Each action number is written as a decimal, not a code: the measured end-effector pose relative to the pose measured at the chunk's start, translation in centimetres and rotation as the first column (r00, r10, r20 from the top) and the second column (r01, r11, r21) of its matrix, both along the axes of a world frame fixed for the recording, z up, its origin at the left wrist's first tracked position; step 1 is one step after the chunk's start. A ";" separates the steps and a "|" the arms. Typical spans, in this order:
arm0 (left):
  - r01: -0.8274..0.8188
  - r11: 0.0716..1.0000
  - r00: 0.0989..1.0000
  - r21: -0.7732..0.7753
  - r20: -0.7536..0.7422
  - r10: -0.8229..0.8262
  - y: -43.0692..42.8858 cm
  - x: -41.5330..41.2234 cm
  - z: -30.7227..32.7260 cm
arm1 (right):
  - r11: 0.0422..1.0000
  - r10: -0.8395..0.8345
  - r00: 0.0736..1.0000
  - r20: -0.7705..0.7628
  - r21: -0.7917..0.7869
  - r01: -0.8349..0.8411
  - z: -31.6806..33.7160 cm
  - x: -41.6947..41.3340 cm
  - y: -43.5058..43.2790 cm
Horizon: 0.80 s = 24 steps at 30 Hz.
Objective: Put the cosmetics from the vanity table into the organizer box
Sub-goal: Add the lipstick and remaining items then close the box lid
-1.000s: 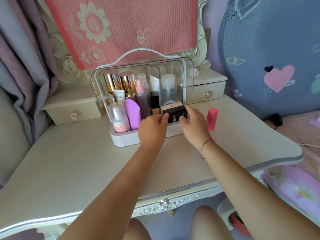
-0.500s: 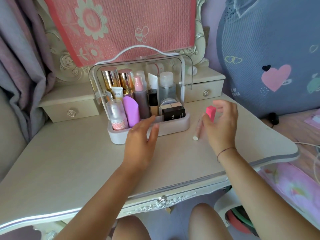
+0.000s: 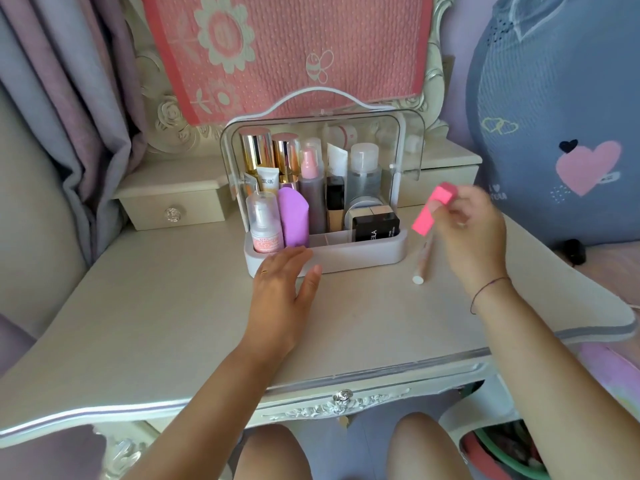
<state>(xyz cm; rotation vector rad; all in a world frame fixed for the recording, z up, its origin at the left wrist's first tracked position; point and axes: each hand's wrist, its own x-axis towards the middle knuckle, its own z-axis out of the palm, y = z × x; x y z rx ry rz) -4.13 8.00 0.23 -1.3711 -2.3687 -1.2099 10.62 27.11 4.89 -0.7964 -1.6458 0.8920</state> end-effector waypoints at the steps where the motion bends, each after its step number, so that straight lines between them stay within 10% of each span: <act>1: -0.002 1.000 1.000 0.007 0.010 0.002 0.1 0.0 -0.1 | 0.990 0.140 0.989 -0.048 0.002 -0.140 0.9 -0.9 -0.7; 6: 0.021 0.998 0.997 0.054 0.072 -0.025 -0.1 -0.4 -0.1 | 0.851 0.518 0.841 0.154 0.000 -0.525 3.2 -7.0 -3.3; 13: 0.029 0.998 0.993 0.058 0.114 -0.036 -0.2 -0.6 -0.2 | 0.875 0.395 0.753 0.526 0.036 -0.483 2.7 -9.8 -1.2; 24: 0.038 0.997 0.993 0.074 0.106 -0.045 -0.2 -0.7 -0.3 | 0.905 0.300 0.716 0.630 0.049 -0.423 2.0 -9.3 -0.2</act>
